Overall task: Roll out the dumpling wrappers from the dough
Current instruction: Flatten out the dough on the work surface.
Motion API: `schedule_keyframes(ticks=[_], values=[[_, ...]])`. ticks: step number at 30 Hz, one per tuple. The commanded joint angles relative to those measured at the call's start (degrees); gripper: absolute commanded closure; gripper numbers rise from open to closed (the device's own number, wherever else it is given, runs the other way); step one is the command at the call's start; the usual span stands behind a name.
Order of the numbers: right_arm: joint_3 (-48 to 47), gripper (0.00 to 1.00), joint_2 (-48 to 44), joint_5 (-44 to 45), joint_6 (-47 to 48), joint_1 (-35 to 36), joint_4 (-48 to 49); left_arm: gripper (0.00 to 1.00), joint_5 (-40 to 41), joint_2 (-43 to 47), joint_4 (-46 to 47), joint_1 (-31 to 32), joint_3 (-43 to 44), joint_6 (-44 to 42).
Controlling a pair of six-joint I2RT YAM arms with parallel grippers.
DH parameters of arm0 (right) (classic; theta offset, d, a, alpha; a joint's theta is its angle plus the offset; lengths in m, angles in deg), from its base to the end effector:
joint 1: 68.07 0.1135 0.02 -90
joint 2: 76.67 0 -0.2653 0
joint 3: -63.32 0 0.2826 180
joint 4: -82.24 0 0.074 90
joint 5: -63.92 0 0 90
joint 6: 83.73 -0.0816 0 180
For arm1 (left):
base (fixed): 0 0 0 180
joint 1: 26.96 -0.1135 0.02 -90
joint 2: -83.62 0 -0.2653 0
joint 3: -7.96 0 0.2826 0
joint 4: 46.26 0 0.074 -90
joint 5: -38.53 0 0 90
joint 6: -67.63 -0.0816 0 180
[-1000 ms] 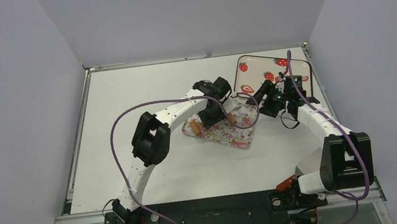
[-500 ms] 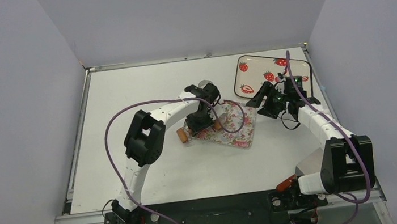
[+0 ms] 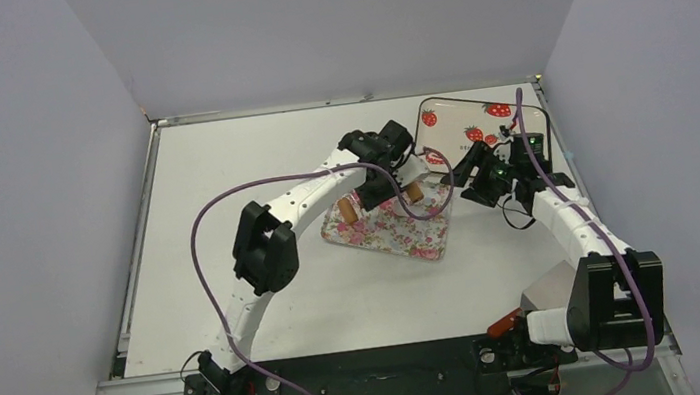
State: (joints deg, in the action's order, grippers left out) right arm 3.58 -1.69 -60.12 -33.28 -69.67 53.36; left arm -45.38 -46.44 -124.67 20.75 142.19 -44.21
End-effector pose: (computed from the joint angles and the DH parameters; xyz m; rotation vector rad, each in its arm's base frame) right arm 0.3267 0.0366 0.1969 0.5476 2.3359 1.0162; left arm 0.3528 -0.3749 0.1878 1.6080 2.3525 0.0595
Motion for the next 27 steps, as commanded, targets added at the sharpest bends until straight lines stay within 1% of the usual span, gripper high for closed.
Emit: schedule_keyframes(ticks=[1,4,6,7,11,17,19,21,22,25,26,27], values=[[-1.2,0.37,-2.6,-0.1,1.1,-0.5,0.0,1.00,0.8,-4.3,-3.8,0.5,6.0,-0.9],[-1.2,0.37,-3.0,0.1,1.6,-0.8,-0.7,1.00,0.6,-5.8,-3.9,0.7,5.9,-1.0],[-0.9,0.37,-3.1,0.0,1.7,-1.0,-0.9,1.00,0.9,-7.0,-4.5,0.7,4.7,-0.7],[-0.8,0.37,-3.3,0.0,1.7,-1.1,-1.0,1.00,1.1,-7.3,-4.2,0.7,2.7,-0.5],[-0.2,0.37,-4.0,0.2,1.8,-1.3,-1.2,1.00,2.1,-6.8,-1.8,0.6,-4.1,0.1],[-0.1,0.37,-4.1,0.2,1.9,-1.8,-1.2,1.00,2.4,-6.3,-0.9,0.9,-7.3,0.5],[-0.3,0.37,-4.1,0.1,2.0,-1.8,-1.3,1.00,1.2,-5.1,-0.8,0.8,-7.9,0.7],[-0.5,0.37,-4.3,0.2,2.1,-1.9,-1.3,1.00,-1.5,-3.7,-1.2,0.7,-7.0,1.7],[-0.5,0.37,-4.7,0.2,2.5,-1.8,-1.4,1.00,-2.9,-3.3,-2.3,0.3,-4.8,2.1],[-0.5,0.37,-6.6,0.6,3.9,-2.0,-0.9,1.00,-10.3,-2.9,-6.6,-1.1,2.1,5.4],[-0.4,0.37,-8.8,0.6,5.1,-2.0,0.5,1.00,-11.3,-2.3,-7.7,-1.2,4.1,5.8],[0.0,0.36,-10.2,0.5,5.7,-2.0,1.6,1.00,-12.5,-1.6,-7.7,-1.3,4.3,6.6]])
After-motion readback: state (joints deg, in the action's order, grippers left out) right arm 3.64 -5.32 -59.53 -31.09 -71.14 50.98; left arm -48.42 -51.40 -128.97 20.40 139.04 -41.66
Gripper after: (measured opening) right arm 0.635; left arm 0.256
